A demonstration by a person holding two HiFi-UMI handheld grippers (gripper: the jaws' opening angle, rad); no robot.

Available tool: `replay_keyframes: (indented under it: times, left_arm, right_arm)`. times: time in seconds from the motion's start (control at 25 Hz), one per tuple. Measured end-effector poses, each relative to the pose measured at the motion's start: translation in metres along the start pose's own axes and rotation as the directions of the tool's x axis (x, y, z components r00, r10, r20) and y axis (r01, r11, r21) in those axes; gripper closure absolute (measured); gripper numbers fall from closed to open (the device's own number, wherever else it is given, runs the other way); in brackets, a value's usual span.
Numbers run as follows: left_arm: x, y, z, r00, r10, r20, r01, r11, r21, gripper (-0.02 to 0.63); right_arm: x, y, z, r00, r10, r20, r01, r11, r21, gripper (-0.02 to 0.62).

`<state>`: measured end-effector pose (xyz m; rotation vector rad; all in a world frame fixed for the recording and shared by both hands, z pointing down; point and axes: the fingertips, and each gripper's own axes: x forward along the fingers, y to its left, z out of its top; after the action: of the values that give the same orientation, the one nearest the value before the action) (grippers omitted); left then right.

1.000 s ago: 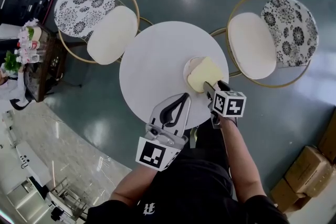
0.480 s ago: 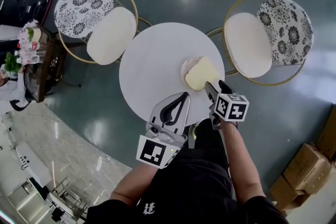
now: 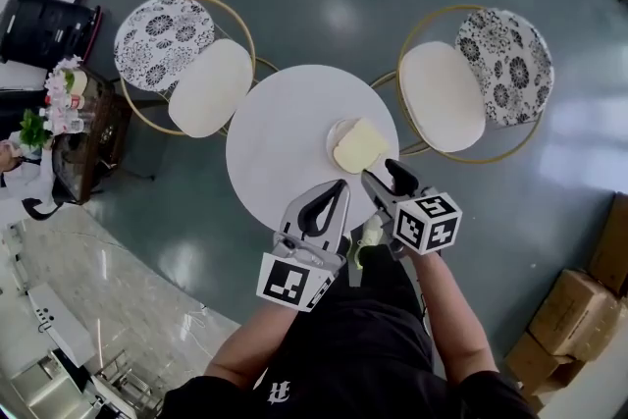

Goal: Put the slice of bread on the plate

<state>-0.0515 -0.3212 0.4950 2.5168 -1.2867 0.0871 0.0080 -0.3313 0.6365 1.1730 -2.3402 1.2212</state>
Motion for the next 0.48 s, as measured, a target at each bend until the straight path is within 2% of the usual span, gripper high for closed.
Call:
replay_keyframes:
  times: [0.12,0.2,0.48]
  left_arm:
    - [-0.006,-0.009,0.016,1.000,0.014,-0.003,-0.015,1.000,-0.005,0.600]
    - [-0.011,-0.017,0.028,1.000,0.021,-0.003,-0.021,1.000,-0.007,0.600]
    - [-0.035,-0.052,0.078,0.999,0.019,0.033,-0.019,1.000,-0.016,0.600]
  right_arm:
    - [-0.031,0.033,0.028,0.995,0.077,0.057,-0.075,0.997,-0.036,0.348]
    - [-0.054,0.053,0.048,0.989,0.108,0.101,-0.099,0.991,-0.085,0.426]
    - [-0.130,0.122,0.103,0.957,0.166,0.237,-0.099,0.958,-0.270,0.530]
